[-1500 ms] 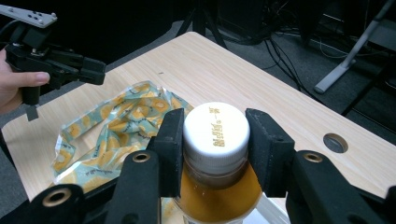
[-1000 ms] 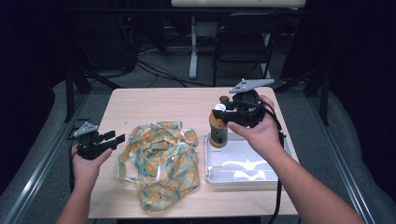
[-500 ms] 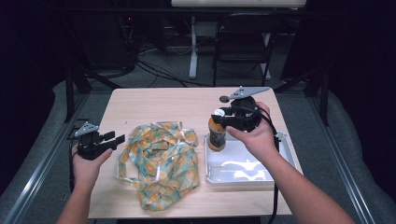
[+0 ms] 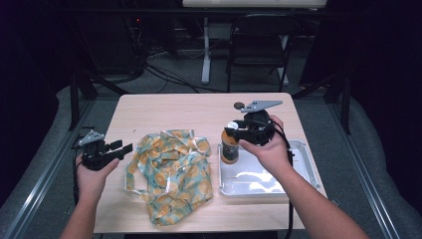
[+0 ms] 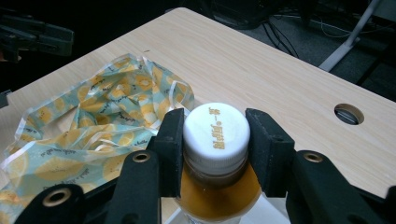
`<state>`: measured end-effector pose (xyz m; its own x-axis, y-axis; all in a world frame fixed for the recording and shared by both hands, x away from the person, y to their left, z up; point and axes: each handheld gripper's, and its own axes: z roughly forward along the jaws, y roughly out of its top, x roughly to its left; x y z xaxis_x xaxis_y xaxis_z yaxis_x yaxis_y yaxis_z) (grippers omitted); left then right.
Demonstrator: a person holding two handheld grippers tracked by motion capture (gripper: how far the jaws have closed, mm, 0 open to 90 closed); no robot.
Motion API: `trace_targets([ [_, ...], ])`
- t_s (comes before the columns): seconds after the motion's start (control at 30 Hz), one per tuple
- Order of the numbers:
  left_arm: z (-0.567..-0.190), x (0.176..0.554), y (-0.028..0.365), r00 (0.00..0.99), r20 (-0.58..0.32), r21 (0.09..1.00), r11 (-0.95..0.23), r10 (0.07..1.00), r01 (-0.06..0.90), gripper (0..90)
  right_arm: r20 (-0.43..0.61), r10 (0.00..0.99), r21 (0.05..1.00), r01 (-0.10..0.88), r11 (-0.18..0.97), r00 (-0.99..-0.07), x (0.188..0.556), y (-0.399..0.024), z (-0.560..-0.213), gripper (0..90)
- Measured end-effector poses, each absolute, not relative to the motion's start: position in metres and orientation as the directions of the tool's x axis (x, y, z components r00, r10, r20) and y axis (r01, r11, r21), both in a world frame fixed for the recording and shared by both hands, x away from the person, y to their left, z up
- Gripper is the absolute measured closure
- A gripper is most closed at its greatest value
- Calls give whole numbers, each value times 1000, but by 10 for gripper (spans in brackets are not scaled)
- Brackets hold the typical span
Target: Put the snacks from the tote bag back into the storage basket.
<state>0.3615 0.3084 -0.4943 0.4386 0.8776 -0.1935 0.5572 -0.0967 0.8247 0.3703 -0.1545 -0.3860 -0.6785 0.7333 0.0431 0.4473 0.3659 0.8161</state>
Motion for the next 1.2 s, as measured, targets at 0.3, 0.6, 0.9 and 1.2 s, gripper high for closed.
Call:
trace_targets([
  [0.3, -495, 362, 308, 437, -191, 822, -100, 879, 561, 481, 30, 745, 819, 443, 364, -667, 371, -155, -395, 588],
  [0.6, -495, 362, 309, 437, -193, 823, -97, 878, 560, 481, 33, 746, 814, 451, 366, -665, 374, -153, -405, 588],
  [0.9, -496, 362, 310, 431, -198, 824, -88, 880, 560, 482, 34, 756, 808, 463, 364, -654, 381, -151, -413, 588],
  [1.2, -496, 362, 310, 432, -195, 826, -90, 880, 556, 482, 29, 777, 803, 477, 356, -629, 391, -152, -419, 588],
])
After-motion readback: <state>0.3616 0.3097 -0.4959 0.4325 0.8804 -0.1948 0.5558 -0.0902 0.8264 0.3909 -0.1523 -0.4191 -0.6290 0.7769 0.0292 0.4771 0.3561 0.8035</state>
